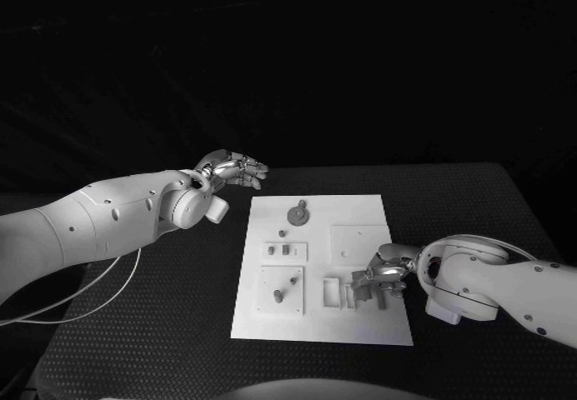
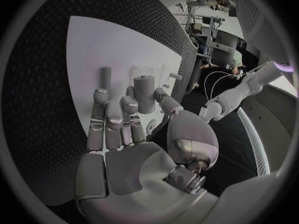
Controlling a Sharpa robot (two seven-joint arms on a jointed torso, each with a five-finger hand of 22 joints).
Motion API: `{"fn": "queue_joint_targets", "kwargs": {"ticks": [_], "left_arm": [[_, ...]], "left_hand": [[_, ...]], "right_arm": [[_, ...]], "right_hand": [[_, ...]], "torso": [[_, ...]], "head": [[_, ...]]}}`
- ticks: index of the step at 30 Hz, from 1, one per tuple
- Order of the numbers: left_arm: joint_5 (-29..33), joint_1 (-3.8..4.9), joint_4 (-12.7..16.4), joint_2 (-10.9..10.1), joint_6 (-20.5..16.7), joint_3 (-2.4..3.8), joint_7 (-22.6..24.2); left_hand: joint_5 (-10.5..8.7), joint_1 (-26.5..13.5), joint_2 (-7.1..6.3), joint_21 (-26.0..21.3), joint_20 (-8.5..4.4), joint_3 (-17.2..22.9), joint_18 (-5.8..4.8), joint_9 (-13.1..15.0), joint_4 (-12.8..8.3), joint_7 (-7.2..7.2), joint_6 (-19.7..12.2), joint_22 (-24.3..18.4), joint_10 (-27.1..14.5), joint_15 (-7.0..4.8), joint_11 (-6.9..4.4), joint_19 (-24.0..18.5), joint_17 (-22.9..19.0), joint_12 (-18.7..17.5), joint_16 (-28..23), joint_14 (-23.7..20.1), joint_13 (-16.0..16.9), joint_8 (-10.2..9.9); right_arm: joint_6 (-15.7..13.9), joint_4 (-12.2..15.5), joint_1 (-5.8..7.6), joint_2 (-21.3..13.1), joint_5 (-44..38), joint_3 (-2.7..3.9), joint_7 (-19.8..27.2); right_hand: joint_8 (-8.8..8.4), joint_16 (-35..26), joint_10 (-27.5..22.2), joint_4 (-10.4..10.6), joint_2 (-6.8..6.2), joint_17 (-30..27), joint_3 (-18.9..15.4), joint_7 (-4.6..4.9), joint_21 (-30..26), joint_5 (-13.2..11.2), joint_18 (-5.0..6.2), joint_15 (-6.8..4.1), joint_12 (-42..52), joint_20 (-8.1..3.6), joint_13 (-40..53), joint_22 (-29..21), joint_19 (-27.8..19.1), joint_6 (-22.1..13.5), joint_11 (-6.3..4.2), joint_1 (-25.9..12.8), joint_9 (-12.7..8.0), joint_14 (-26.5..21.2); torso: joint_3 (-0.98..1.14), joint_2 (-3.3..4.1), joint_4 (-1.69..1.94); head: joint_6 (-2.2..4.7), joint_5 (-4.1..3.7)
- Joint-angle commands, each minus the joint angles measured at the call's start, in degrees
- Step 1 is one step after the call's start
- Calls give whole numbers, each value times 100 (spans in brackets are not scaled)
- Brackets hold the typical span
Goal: Assemble the parts on the task board
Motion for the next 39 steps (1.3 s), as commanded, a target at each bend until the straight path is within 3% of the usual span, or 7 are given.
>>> {"fn": "queue_joint_targets", "kwargs": {"ticks": [1,8,13,19,27,39], "left_arm": [[32,5,21,3,42,4,45],[32,6,30,11,34,4,42],[32,6,30,19,31,4,42],[32,6,31,21,33,4,42],[32,6,38,16,39,4,38],[32,6,47,9,40,4,33]], "left_hand": [[1,-54,16,32,-4,-28,-21,-7,8,5,24,-10,-24,0,-8,30,6,15,-38,41,-8,29],[3,-54,18,32,-5,-26,-21,-7,9,5,25,-11,-24,0,-8,30,8,16,-40,42,-9,29],[4,-54,21,33,-5,-24,-21,-8,10,5,26,-11,-24,0,-8,31,10,16,-41,42,-9,30],[5,-55,22,33,-4,-23,-21,-9,11,4,26,-12,-24,0,-8,30,12,17,-43,42,-10,30],[5,-59,21,33,-4,-22,-22,-10,13,5,26,-13,-25,0,-8,30,14,17,-46,41,-11,31],[4,-66,19,33,-3,-22,-22,-11,17,5,26,-15,-26,1,-7,28,18,18,-49,41,-12,31]], "right_arm": [[-114,16,7,57,255,1,-27],[27,-133,15,364,492,-2,-58],[13,-234,-11,541,542,-12,-65],[31,-308,-32,712,506,-17,-77],[185,-335,-38,720,382,-51,-86],[174,-370,-62,776,325,-83,-89]], "right_hand": [[-1,42,20,5,-33,-11,39,52,38,12,41,-33,22,2,-10,98,44,96,-25,-69,20,7],[-25,71,30,81,-7,-42,63,46,39,11,41,-40,30,-5,-31,97,53,122,-32,-162,18,9],[-46,93,27,134,24,-65,69,45,38,9,41,-41,35,-7,-44,100,46,134,-33,-251,16,1],[-63,123,26,181,27,-72,72,40,44,8,41,-44,46,-10,-55,104,44,158,-37,-342,14,7],[-64,151,44,206,2,-83,79,26,54,8,41,-48,60,-17,-66,108,45,209,-50,-402,14,19],[-87,169,46,244,-77,-126,85,19,57,8,41,-55,62,-22,-83,107,37,238,-57,-483,-1,4]], "torso": [[5,-1,7],[-2,3,-6],[9,2,10],[7,0,8],[7,3,0],[10,1,0]], "head": [[-5,0],[-12,-5],[-20,-16],[-23,4],[-45,37],[-56,47]]}}
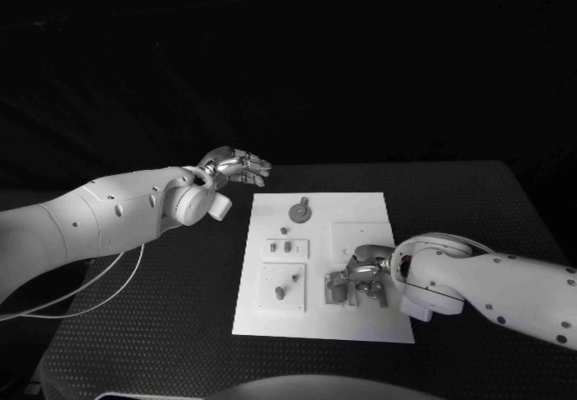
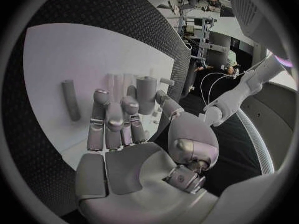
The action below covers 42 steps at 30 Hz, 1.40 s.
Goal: Assemble the parts on the task board
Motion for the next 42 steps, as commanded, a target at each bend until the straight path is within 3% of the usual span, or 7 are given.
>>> {"fn": "queue_joint_targets", "kwargs": {"ticks": [1,26,37,42], "left_arm": [[30,5,19,4,40,4,39],[30,6,31,-14,50,4,27],[30,6,28,-15,50,4,21],[30,6,28,-16,50,4,20]], "left_hand": [[4,-45,-4,33,-3,-22,-22,-7,18,5,26,-6,-26,1,-7,28,10,18,-28,41,-8,31],[5,-52,-6,33,-3,-19,-23,-12,21,6,21,-9,-31,3,-6,25,17,18,-36,39,-12,29],[4,-56,-7,33,-2,-19,-23,-13,24,7,19,-10,-33,3,-5,24,19,18,-39,38,-13,29],[4,-59,-7,33,-1,-19,-24,-14,26,8,18,-10,-33,4,-4,23,20,18,-40,38,-14,28]], "right_arm": [[97,-26,-22,26,-84,-6,5],[225,-185,-106,123,-152,-15,-11],[83,-220,-115,133,-179,-16,-3],[135,-218,-116,138,-175,-16,-3]], "right_hand": [[-33,38,3,39,-17,-9,9,92,40,9,36,-31,18,-1,-9,108,15,106,-41,-64,-12,-20],[-102,62,-29,138,-234,-130,36,100,35,8,36,-31,17,-7,-41,103,-9,104,-34,-236,-38,-100],[-152,92,-52,319,-434,-190,114,112,30,10,36,-26,22,-13,-66,97,-8,81,-23,-355,-43,-131],[-174,103,-72,415,-586,-221,166,119,25,9,36,-21,26,-17,-76,96,-13,64,-15,-381,-40,-152]], "torso": [[-2,2,-2],[4,-1,-4],[1,3,1],[-2,1,-2]], "head": [[-4,1],[-40,26],[-42,28],[-45,33]]}}
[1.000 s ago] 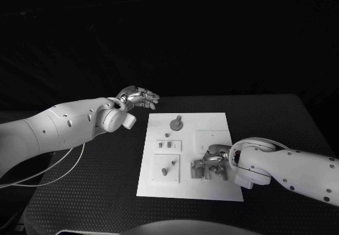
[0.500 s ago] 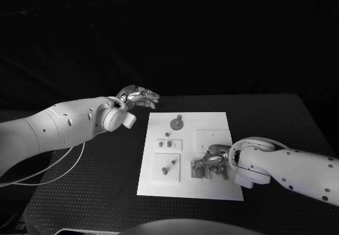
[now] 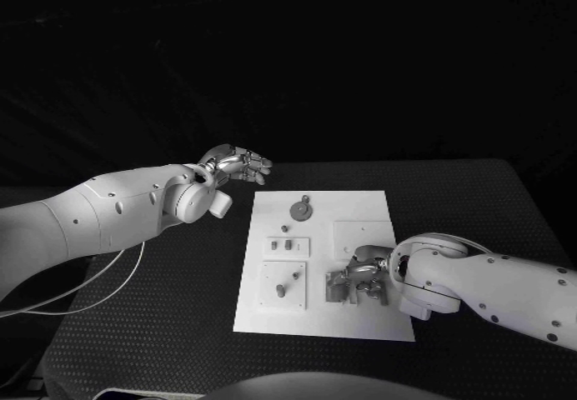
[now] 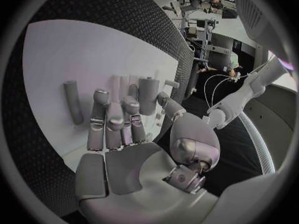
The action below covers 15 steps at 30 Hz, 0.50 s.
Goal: Assemble the parts on the task board
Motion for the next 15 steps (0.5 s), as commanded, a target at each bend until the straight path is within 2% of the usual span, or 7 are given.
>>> {"fn": "queue_joint_targets", "kwargs": {"ticks": [1,6,15], "left_arm": [[29,5,14,5,47,3,28],[29,5,13,4,50,3,29],[29,5,11,6,53,3,27]], "left_hand": [[4,-60,-7,33,-1,-19,-24,-10,26,8,18,-7,-34,4,-4,23,6,18,-40,38,-10,28],[5,-57,-4,33,-2,-16,-23,-10,26,8,17,-7,-34,4,-5,22,8,19,-42,37,-11,28],[5,-55,-4,33,-2,-12,-23,-12,25,8,16,-8,-35,4,-5,21,11,19,-45,37,-12,28]], "right_arm": [[117,-7,-23,16,-69,-14,7],[150,-10,-30,22,-104,-14,7],[151,-11,-34,31,-104,-14,11]], "right_hand": [[-26,40,-64,64,-99,-18,14,21,4,8,35,-5,27,-18,-12,92,-14,-22,1,3,-6,-52],[-45,40,-89,80,-170,-38,49,31,-2,7,35,2,24,-16,-18,94,-31,-46,9,36,-5,-76],[-58,44,-104,69,-181,-51,70,38,-3,5,35,9,25,-12,-23,96,-41,-64,17,80,-2,-91]], "torso": [[-3,0,-2],[-2,0,-4],[-2,0,-2]], "head": [[-2,4],[-5,7],[-15,8]]}}
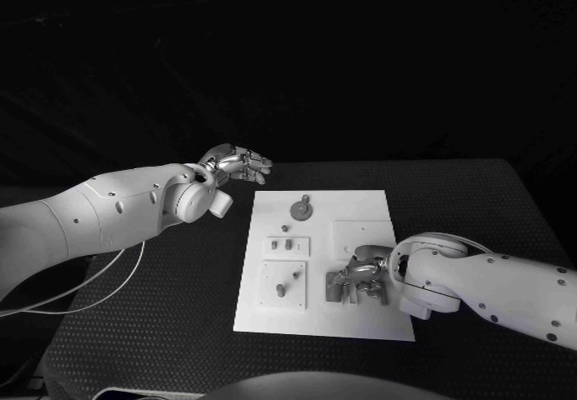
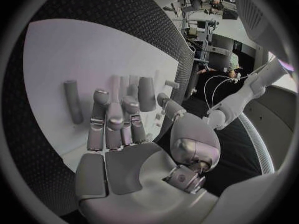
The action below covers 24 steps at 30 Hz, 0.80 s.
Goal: Assemble the parts on the task board
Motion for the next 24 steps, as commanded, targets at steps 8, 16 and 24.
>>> {"fn": "queue_joint_targets", "kwargs": {"ticks": [8,16,24], "left_arm": [[29,5,5,5,50,4,32],[29,5,-3,4,53,4,31],[29,5,-12,-2,46,4,27]], "left_hand": [[5,-54,-3,33,-2,-10,-22,-8,25,8,17,-10,-35,4,-5,20,9,20,-24,37,-7,29],[5,-55,-2,34,-1,-8,-23,-8,27,8,19,-10,-34,4,-5,20,11,21,-25,37,-8,30],[5,-57,-1,34,-1,-8,-23,-9,28,8,19,-10,-34,4,-5,20,12,22,-27,38,-8,31]], "right_arm": [[-186,32,-32,-29,-344,-18,91],[-534,217,-21,-255,-502,-14,635],[-1034,342,44,-406,-1048,-9,954]], "right_hand": [[-30,37,-43,-31,11,-25,43,17,4,1,35,10,36,-6,-12,101,-44,-30,-1,77,1,-45],[-35,62,-26,-204,66,-69,5,15,17,0,35,7,60,-3,-28,99,-30,-25,-4,223,22,-33],[-122,56,-37,-469,-133,-138,60,76,6,5,35,57,73,11,-54,84,-15,-182,54,702,19,-42]], "torso": [[0,-1,-1],[-2,-2,1],[5,-2,-3]], "head": [[-5,2],[11,2],[24,12]]}}
